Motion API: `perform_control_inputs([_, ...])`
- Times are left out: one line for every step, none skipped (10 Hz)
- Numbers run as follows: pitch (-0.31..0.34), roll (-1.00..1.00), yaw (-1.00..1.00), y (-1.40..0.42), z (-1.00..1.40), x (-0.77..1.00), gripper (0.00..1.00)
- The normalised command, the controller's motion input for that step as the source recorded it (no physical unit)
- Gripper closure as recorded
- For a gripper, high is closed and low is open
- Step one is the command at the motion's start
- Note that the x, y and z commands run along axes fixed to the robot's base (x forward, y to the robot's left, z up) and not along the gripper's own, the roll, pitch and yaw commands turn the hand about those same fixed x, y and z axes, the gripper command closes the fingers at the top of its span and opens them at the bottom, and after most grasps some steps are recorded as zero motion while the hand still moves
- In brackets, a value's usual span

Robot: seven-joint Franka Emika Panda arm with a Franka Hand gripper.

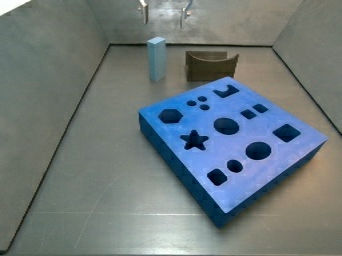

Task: Pick up the rectangle object. Move up. Move to above the board. Insert the rectangle object.
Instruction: Pick up the rectangle object.

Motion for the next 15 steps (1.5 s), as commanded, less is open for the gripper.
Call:
perform_control_inputs([0.000,0.00,-1.00,0.00,-0.14,0.00,0.00])
perform_control_inputs([0.000,0.00,-1.00,0.00,-0.17,0.00,0.00])
perform_control_inputs([0.000,0.03,-0.82,0.00,-0.19,-0.31,0.00])
perform_control_inputs([0.000,0.00,-0.12,0.00,0.00,-0.08,0.00])
perform_control_inputs([0.000,0.02,0.00,0.00,-0.04,-0.02,0.00])
perform_control_inputs([-0.020,0.16,-0.04,-0.25,-0.18,-0.39,0.00])
perform_control_inputs([0.000,0.30,-0.09,-0.37,-0.26,-0.51,0.00])
perform_control_inputs([0.000,0.33,-0.01,-0.32,-0.23,-0.58,0.00])
perform_control_inputs([0.000,0.05,0.00,-0.07,-0.05,-0.23,0.00])
perform_control_inputs([0.000,0.00,0.00,-0.04,0.00,0.00,0.00])
perform_control_inputs([0.000,0.00,0.00,-0.07,0.00,0.00,0.00])
perform_control_inputs([0.000,0.01,0.00,-0.12,0.00,0.00,0.00])
perform_control_inputs([0.000,0.11,0.02,-0.25,0.00,0.00,0.00])
perform_control_inputs([0.000,0.13,0.03,-0.28,0.00,0.01,0.00])
perform_control_inputs([0.054,0.15,0.00,-0.09,0.01,0.00,0.00])
